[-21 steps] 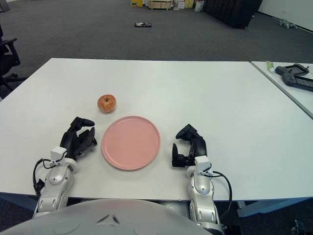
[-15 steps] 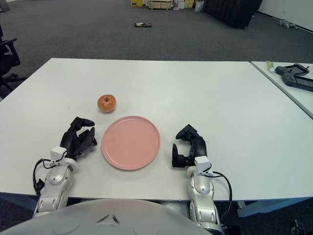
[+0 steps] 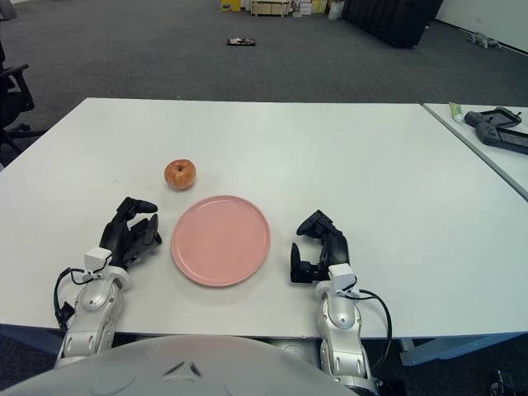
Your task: Put the apple into the plate.
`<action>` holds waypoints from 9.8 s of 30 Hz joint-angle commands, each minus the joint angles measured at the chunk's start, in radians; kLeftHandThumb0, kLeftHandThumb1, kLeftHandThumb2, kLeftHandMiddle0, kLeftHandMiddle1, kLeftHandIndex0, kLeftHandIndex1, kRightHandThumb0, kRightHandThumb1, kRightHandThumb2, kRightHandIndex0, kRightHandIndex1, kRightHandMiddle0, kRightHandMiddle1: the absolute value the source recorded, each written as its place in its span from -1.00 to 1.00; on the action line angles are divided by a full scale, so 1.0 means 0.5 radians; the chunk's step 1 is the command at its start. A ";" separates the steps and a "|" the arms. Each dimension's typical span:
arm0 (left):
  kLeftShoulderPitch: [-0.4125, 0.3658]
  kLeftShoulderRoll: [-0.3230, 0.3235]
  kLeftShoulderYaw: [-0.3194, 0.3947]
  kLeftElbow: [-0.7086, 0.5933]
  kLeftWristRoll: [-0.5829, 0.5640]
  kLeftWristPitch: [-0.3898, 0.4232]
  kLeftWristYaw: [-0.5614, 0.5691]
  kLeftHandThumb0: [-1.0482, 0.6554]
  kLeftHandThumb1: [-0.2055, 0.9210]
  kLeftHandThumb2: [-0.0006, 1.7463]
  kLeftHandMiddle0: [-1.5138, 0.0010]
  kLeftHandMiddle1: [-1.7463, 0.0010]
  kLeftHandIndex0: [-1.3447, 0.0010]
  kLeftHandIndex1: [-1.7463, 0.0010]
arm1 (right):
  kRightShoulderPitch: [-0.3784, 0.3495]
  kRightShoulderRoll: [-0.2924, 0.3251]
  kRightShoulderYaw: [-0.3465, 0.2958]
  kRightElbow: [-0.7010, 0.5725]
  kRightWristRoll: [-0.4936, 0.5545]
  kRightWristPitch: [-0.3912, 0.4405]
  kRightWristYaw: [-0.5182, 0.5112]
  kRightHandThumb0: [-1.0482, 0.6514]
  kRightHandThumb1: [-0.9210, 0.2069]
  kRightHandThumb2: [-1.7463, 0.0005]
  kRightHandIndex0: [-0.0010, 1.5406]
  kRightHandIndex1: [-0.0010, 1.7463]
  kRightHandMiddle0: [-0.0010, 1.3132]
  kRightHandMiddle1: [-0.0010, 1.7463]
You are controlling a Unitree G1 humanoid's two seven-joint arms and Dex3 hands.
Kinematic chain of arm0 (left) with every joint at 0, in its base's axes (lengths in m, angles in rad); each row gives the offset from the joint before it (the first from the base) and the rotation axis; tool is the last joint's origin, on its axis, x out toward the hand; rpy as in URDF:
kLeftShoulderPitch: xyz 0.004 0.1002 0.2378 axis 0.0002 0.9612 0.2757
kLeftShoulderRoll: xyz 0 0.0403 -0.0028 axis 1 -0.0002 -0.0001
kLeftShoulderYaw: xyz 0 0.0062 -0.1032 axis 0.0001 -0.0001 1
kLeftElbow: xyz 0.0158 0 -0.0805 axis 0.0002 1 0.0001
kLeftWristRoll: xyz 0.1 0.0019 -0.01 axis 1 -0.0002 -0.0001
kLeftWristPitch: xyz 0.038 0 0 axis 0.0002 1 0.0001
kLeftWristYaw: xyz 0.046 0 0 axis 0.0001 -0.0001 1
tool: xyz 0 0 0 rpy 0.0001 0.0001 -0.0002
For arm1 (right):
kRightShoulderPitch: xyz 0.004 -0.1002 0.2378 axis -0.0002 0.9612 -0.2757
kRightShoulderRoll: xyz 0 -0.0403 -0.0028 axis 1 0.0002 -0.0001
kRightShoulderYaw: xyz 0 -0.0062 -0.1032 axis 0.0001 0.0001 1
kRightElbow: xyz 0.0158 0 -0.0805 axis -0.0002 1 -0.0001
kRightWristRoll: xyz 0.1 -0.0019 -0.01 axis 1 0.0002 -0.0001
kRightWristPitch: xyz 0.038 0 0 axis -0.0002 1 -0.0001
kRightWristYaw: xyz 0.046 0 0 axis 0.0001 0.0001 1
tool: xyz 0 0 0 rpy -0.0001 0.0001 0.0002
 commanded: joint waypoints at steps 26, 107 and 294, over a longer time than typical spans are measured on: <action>-0.706 0.645 -0.095 0.594 0.826 -0.325 0.171 -0.83 0.25 -0.13 0.99 -0.16 1.00 -0.10 | -0.064 -0.006 -0.011 0.066 0.039 -0.022 0.024 0.22 0.75 -1.00 0.20 1.00 0.03 0.94; -2.186 0.633 -1.061 2.585 1.305 -0.908 0.320 -0.97 0.50 -0.48 1.00 1.00 1.00 1.00 | 0.047 -0.003 -0.036 -0.107 0.065 -0.005 0.016 0.22 0.78 -1.00 0.22 1.00 0.08 0.89; -2.319 0.659 -1.004 2.675 1.153 -0.502 0.259 0.23 -0.45 0.73 -0.10 -0.81 0.19 -1.00 | 0.093 -0.001 -0.181 -0.171 0.093 -0.110 -0.037 0.22 0.77 -1.00 0.18 1.00 0.07 0.93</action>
